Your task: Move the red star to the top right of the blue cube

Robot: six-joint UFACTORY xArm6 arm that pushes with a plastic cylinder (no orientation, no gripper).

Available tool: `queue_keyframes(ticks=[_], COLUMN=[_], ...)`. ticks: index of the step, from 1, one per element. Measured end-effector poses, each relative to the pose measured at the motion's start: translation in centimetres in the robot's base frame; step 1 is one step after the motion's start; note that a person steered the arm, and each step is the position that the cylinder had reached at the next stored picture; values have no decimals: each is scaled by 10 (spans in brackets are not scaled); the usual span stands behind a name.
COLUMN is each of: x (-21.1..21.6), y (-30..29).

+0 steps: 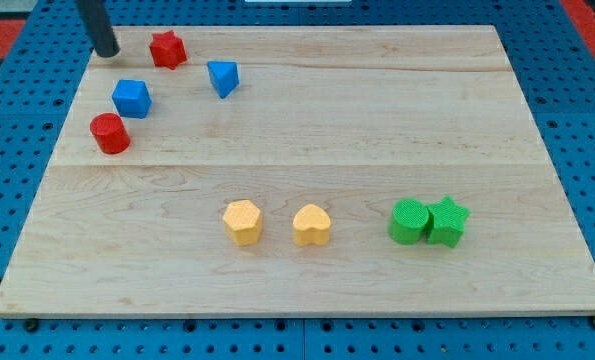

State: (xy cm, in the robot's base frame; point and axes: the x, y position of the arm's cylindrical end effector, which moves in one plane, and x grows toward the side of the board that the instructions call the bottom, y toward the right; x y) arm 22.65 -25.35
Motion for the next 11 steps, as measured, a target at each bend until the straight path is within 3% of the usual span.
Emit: queue_keyframes(ticks=[1, 2, 4, 7, 8, 11], x=[-31, -28, 12, -18, -19, 43], y=[31, 68, 56, 39, 57, 65])
